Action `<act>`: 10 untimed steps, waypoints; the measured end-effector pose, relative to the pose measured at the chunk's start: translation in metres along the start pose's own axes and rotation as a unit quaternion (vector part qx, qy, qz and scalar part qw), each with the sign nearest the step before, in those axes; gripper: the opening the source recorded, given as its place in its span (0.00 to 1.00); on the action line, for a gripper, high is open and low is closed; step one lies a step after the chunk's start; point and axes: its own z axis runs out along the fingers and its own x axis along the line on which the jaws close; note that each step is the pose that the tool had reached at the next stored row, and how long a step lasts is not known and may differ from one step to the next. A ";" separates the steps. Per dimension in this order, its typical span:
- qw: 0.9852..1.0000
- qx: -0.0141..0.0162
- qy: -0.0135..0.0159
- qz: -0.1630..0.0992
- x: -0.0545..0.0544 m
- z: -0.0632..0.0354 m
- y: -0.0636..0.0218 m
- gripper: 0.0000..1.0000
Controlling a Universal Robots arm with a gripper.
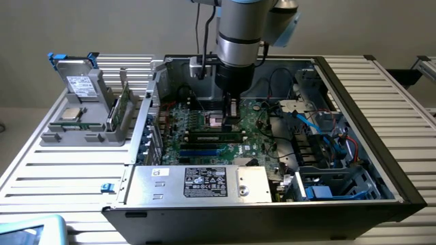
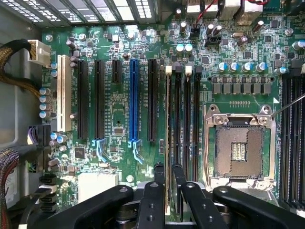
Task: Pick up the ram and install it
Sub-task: 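Insert the ram into the slot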
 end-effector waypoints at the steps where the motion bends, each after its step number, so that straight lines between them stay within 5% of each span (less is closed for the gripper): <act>1: 1.000 0.002 0.000 0.000 0.000 0.0000 -0.0002 0.21; 10: 1.000 0.006 -0.007 0.000 0.000 -0.0002 -0.0044 0.21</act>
